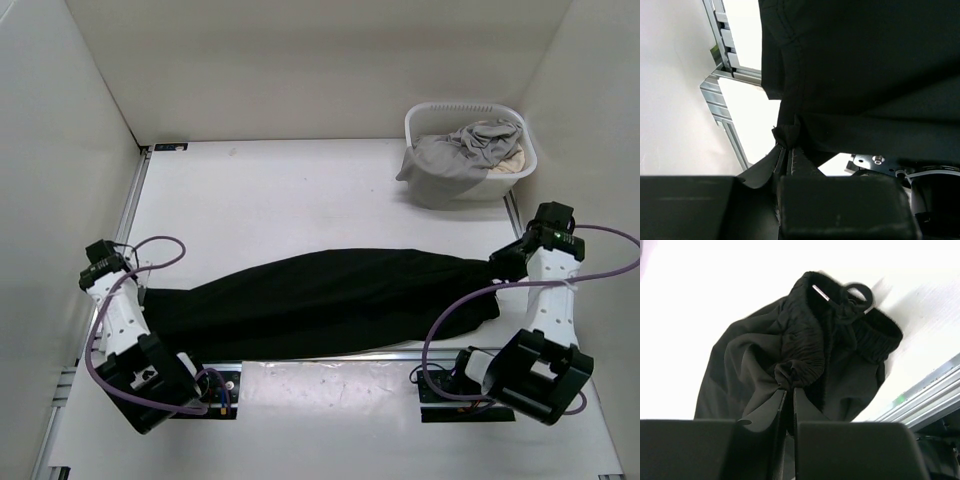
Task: Fold and stack the trousers
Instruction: Fold the trousers
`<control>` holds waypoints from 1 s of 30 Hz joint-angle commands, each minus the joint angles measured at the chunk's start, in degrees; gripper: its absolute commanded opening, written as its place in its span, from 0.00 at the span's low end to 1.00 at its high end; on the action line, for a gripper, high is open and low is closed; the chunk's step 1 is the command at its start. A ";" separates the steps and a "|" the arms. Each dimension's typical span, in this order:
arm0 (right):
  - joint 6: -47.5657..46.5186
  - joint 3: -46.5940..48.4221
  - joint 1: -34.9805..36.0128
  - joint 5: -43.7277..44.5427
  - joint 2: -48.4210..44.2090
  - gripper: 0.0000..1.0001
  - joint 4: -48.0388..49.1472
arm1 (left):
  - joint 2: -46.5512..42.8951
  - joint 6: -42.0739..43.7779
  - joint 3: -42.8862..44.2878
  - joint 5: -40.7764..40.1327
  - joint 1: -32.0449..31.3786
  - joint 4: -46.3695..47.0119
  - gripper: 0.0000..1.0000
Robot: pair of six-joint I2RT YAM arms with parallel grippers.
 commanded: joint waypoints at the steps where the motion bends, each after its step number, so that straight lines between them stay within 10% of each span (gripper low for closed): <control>1: -0.86 -0.21 0.17 -3.82 -3.25 0.00 -2.24 | 1.08 -1.28 2.16 -0.78 0.42 1.14 0.14; 19: -5.17 -15.93 3.68 2.06 -8.44 0.00 -14.63 | 1.70 5.66 -7.33 -5.97 6.04 6.59 0.14; 21: -6.04 -19.10 3.69 2.76 -9.50 0.16 -13.59 | 2.40 6.28 -7.94 -6.49 6.57 7.19 0.28; 22: -6.05 -19.11 3.69 2.93 -9.50 0.56 -14.10 | 3.10 6.28 -8.64 -6.49 6.57 7.72 0.47; 25: -5.34 -16.22 3.69 7.14 -10.11 0.89 -16.46 | 4.42 6.89 -8.65 -7.02 7.88 8.95 0.61; 30: -4.11 -10.16 4.47 10.75 -12.31 0.93 -18.06 | 4.43 8.04 -5.14 -8.25 10.78 12.56 0.70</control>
